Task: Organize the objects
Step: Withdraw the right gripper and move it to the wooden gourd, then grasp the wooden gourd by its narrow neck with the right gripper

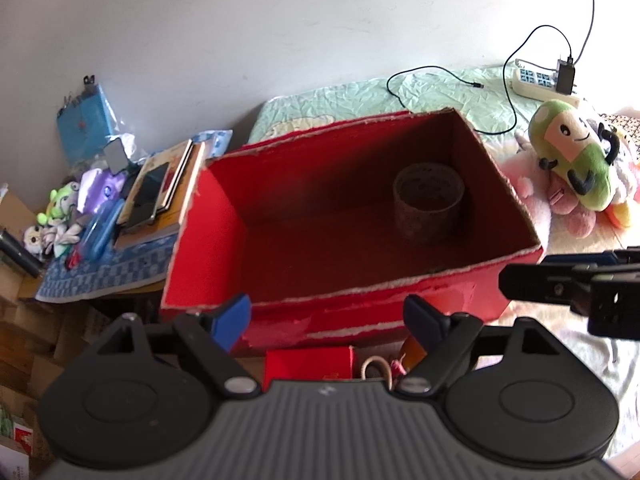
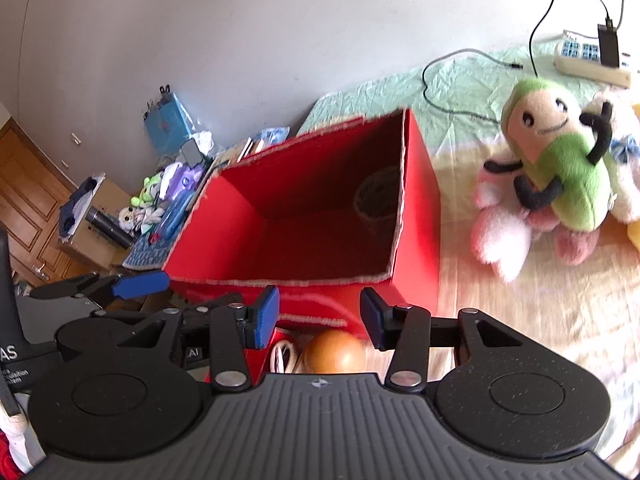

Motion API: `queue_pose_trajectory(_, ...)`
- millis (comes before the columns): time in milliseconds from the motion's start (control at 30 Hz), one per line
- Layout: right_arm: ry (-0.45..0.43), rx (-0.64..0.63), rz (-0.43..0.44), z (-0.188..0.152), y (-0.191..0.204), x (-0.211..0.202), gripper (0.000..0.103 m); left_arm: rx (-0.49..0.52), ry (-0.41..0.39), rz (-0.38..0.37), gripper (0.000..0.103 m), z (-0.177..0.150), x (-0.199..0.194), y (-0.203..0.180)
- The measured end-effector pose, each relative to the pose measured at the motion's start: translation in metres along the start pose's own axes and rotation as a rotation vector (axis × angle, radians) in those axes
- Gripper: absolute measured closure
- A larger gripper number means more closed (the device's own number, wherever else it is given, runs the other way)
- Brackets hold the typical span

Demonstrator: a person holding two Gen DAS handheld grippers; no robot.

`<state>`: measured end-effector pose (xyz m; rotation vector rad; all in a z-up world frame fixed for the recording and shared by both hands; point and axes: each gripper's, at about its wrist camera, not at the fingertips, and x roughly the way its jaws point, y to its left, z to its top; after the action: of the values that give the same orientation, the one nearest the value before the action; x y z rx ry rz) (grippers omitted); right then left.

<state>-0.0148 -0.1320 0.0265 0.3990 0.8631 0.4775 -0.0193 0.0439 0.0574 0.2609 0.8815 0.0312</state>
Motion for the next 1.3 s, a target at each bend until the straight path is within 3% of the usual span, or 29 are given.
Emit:
queue_pose_trajectory(433, 0.097, 0.056, 0.012, -0.024, -0.005, 0.014, 0.051, 0.001, 0.071, 0.030, 0.018, -0.023, 0.007, -0.004)
queue_pose_trajectory(1300, 0.186, 0.106, -0.012, -0.042, -0.023, 0.035, 0.051, 0.000, 0.175, 0.039, 0.012, -0.044, 0.036, -0.004)
